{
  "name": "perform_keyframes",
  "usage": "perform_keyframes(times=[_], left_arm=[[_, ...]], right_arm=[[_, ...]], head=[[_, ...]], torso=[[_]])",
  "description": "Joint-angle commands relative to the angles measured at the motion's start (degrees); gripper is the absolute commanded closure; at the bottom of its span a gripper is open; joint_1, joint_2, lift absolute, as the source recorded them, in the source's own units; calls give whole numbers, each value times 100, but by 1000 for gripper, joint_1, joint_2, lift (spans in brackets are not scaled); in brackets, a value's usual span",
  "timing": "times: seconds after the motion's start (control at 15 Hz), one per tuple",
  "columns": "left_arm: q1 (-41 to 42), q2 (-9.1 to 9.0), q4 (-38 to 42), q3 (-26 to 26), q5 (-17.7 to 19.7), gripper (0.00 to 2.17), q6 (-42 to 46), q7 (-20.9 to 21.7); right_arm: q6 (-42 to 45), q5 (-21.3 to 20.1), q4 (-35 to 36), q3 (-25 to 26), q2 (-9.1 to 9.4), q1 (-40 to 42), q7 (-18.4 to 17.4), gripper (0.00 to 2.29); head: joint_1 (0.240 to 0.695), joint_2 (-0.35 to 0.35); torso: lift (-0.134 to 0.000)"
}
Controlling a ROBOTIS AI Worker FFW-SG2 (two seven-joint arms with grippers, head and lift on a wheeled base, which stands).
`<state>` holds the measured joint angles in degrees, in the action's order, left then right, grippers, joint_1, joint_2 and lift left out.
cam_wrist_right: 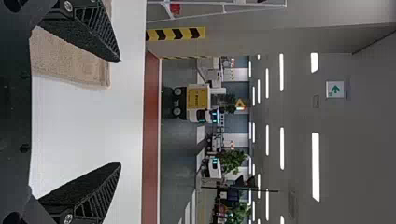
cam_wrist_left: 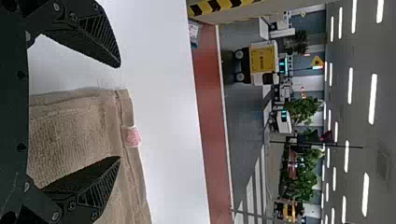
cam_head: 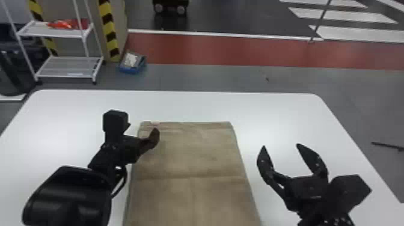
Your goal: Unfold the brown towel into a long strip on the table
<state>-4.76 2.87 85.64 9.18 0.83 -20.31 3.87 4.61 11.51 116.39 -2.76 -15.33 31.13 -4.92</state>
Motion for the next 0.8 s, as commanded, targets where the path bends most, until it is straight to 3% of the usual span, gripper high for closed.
perform_keyframes(times=[0.0,0.73], left_arm=[[-60,-14,-162,-83,22,211,-4,43],[-104,-14,-276,-13,-118,704,13,78]], right_arm=[[-18,0,-20,-32,-13,-36,0,76],[-18,18,-91,-102,-66,-107,0,76]], head=[[695,-109],[695,-94]], torso=[[-124],[-124]])
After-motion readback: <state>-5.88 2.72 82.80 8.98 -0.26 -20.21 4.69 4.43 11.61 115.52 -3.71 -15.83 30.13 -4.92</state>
